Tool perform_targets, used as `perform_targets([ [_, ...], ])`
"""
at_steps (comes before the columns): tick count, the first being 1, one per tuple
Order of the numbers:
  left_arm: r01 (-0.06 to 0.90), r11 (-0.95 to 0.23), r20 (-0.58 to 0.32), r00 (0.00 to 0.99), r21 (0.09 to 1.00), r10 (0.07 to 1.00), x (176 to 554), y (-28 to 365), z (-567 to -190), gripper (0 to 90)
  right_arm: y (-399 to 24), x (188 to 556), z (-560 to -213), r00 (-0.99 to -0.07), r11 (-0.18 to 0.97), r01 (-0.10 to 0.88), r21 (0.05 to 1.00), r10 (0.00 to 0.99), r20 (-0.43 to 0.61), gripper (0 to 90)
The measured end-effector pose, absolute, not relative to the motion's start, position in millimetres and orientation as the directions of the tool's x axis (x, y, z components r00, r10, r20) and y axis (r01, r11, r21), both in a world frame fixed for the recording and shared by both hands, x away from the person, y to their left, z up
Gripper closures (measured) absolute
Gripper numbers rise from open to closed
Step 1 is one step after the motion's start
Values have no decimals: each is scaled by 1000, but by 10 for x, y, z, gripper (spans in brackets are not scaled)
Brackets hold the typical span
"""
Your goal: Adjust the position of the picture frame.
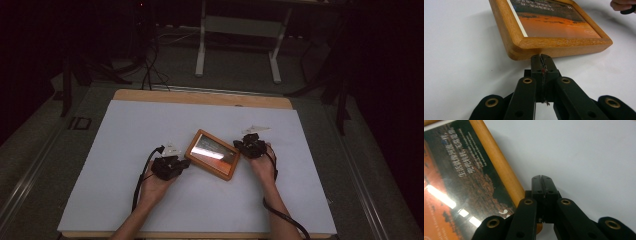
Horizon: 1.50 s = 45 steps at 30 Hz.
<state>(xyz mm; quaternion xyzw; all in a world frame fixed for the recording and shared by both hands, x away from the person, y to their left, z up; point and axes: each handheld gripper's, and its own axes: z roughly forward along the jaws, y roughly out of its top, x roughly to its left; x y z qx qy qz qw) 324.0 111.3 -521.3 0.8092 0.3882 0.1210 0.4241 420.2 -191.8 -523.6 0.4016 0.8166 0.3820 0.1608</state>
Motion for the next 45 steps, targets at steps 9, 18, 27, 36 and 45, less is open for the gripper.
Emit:
perform_targets([
  [9, 546, -323, -133, 637, 773, 759, 3308, 1177, -5198, 896, -1994, 4142, -5280, -668, 426, 562, 709, 739, 86, 900],
  [18, 582, -286, -152, 588, 761, 794, 3519, 1265, -5177, 896, -1926, 3712, -5283, -719, 486, 512, 709, 694, 43, 900],
  [27, 597, -251, -163, 552, 762, 817, 3785, 1260, -5174, 896, -1778, 3364, -5344, -775, 551, 464, 694, 632, 16, 899],
  [36, 607, -231, -176, 535, 761, 826, 3837, 1262, -5188, 898, -1645, 3196, -5312, -813, 600, 425, 678, 582, -6, 899],
  [45, 608, -236, -177, 540, 758, 823, 3850, 1275, -5191, 898, -1624, 3168, -5327, -823, 608, 424, 672, 569, 5, 899],
])
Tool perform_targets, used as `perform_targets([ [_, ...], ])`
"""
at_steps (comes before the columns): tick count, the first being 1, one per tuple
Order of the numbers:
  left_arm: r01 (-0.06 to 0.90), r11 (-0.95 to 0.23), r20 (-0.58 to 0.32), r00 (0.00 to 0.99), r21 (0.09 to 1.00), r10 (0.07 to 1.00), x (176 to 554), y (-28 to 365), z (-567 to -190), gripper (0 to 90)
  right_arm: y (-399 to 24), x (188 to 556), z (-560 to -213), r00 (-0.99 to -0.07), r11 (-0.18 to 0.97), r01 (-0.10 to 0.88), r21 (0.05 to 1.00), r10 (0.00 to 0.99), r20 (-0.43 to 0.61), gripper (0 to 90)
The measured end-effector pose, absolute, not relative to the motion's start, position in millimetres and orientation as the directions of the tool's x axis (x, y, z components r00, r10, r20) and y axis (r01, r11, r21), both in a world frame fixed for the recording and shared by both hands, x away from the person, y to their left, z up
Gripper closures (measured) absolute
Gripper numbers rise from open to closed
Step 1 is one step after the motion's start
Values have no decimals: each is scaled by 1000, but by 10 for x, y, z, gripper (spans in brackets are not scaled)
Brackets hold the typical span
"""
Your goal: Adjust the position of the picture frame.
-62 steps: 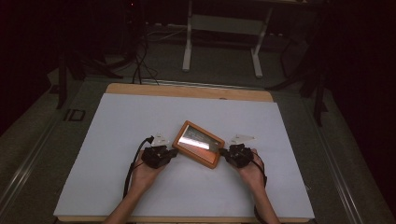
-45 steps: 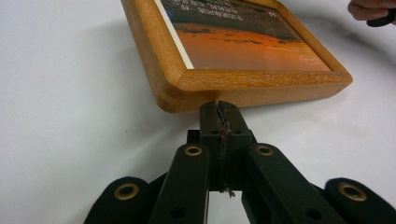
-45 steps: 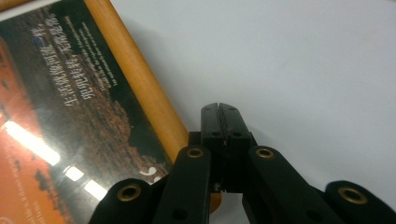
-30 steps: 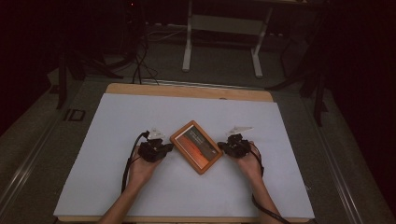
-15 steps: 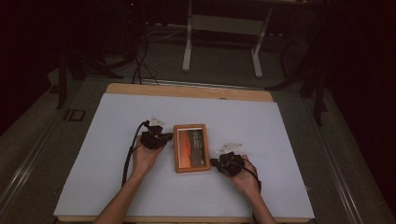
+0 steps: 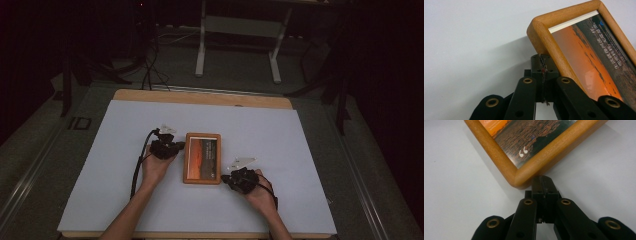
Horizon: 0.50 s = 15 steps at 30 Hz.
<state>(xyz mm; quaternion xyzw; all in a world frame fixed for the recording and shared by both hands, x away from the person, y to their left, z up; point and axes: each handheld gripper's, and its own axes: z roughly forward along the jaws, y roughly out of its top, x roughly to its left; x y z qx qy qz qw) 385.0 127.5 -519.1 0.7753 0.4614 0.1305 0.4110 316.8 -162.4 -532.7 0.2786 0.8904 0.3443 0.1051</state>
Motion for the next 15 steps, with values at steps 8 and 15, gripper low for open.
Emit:
perform_targets([
  [8, 606, -227, -176, 532, 762, 828, 3857, 1283, -5191, 893, -1595, 3150, -5330, -835, 619, 403, 674, 550, -6, 880],
  [15, 586, -202, -167, 514, 785, 841, 3759, 1394, -5107, 828, -1670, 3178, -5313, -816, 605, 411, 682, 578, -21, 858],
])
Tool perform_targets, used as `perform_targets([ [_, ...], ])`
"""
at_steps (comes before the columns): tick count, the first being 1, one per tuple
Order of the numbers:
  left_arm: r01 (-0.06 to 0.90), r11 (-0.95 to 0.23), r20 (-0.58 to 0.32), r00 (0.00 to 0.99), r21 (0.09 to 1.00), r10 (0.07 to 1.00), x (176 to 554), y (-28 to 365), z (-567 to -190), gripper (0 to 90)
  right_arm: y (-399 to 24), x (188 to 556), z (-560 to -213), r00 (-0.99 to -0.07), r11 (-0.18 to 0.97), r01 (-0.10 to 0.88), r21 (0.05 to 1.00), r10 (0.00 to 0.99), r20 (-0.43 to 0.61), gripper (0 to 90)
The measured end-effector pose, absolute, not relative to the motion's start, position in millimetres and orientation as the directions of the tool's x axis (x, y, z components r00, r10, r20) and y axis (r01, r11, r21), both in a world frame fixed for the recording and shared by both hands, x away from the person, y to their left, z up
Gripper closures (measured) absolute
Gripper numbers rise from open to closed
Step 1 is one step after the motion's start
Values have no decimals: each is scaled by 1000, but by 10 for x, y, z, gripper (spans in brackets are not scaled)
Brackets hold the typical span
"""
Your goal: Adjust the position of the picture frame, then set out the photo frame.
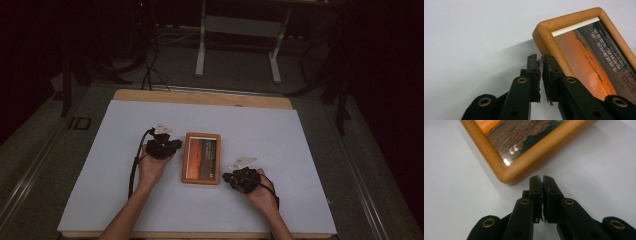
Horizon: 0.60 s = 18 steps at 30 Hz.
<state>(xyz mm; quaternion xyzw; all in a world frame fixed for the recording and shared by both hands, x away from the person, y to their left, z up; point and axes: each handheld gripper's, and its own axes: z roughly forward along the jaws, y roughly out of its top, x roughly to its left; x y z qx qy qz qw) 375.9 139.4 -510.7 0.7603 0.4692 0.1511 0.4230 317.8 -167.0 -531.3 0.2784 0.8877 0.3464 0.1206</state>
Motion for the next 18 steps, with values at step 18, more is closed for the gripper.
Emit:
perform_targets([
  [18, 589, -148, -233, 521, 794, 821, 3370, 1657, -5181, 623, -1732, 3362, -4994, -755, 506, 360, 784, 652, -74, 757],
])
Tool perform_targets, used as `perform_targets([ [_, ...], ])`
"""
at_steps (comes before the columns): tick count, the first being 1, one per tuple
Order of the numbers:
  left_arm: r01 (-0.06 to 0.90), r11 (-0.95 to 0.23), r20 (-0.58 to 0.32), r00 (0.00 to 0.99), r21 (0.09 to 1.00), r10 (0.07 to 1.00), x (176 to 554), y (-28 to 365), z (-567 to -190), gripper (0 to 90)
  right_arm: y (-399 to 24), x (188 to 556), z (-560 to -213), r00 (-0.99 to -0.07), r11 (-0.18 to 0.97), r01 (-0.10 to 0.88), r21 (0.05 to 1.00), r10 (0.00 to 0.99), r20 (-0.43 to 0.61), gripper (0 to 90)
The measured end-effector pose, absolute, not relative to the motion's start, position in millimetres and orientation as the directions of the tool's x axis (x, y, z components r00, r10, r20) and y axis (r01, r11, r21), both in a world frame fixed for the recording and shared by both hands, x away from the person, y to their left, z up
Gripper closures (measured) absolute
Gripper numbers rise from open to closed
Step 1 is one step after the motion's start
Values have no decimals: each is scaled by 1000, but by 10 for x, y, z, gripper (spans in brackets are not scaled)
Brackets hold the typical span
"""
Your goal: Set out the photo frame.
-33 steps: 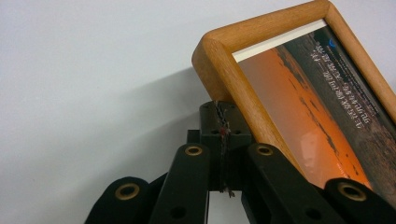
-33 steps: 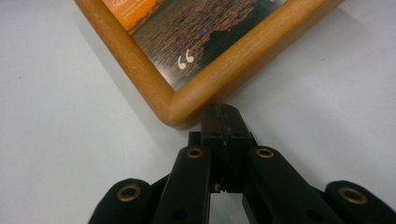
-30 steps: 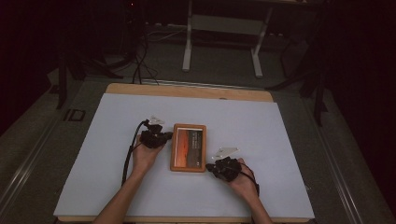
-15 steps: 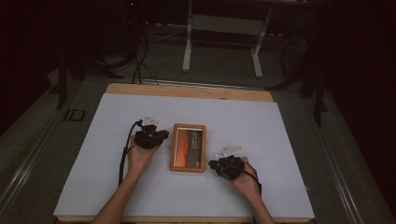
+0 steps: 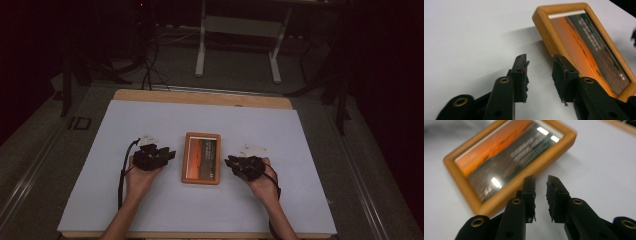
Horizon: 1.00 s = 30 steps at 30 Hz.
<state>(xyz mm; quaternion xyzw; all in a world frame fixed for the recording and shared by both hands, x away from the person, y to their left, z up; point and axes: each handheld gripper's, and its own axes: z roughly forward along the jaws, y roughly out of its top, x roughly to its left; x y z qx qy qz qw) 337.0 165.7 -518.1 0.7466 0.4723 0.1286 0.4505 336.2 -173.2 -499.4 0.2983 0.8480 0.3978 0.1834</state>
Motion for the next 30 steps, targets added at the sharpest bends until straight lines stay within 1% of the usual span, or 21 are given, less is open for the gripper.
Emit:
perform_targets([
  [2, 596, -136, -256, 525, 791, 812, 3337, 1659, -5183, 610, -1708, 3426, -4934, -743, 493, 346, 798, 663, -87, 749],
  [4, 593, -137, -254, 527, 793, 811, 3315, 1657, -5177, 602, -1701, 3452, -4906, -737, 483, 342, 806, 670, -89, 749],
  [6, 576, -152, -231, 535, 803, 812, 3265, 1642, -5160, 595, -1673, 3536, -4837, -720, 452, 331, 828, 688, -88, 748],
  [11, 563, -168, -195, 527, 809, 827, 3240, 1661, -5173, 586, -1619, 3636, -4790, -716, 437, 326, 838, 693, -83, 749],
  [15, 567, -159, -203, 522, 808, 828, 3247, 1674, -5181, 583, -1546, 3746, -4755, -714, 438, 323, 839, 695, -88, 766],
  [16, 565, -161, -203, 526, 809, 826, 3252, 1670, -5179, 583, -1526, 3781, -4745, -714, 439, 324, 838, 694, -88, 777],
  [17, 566, -161, -206, 529, 809, 823, 3254, 1667, -5176, 582, -1482, 3845, -4739, -715, 443, 325, 836, 693, -89, 829],
  [20, 558, -159, -212, 543, 815, 813, 3247, 1637, -5150, 575, -1426, 3905, -4756, -725, 464, 326, 824, 682, -97, 890],
  [24, 552, -161, -217, 555, 818, 803, 3238, 1618, -5131, 572, -1315, 3968, -4797, -735, 484, 329, 811, 671, -103, 897],
  [30, 546, -138, -236, 558, 826, 795, 3233, 1655, -5110, 582, -1196, 4083, -4869, -718, 482, 364, 797, 690, -90, 897],
])
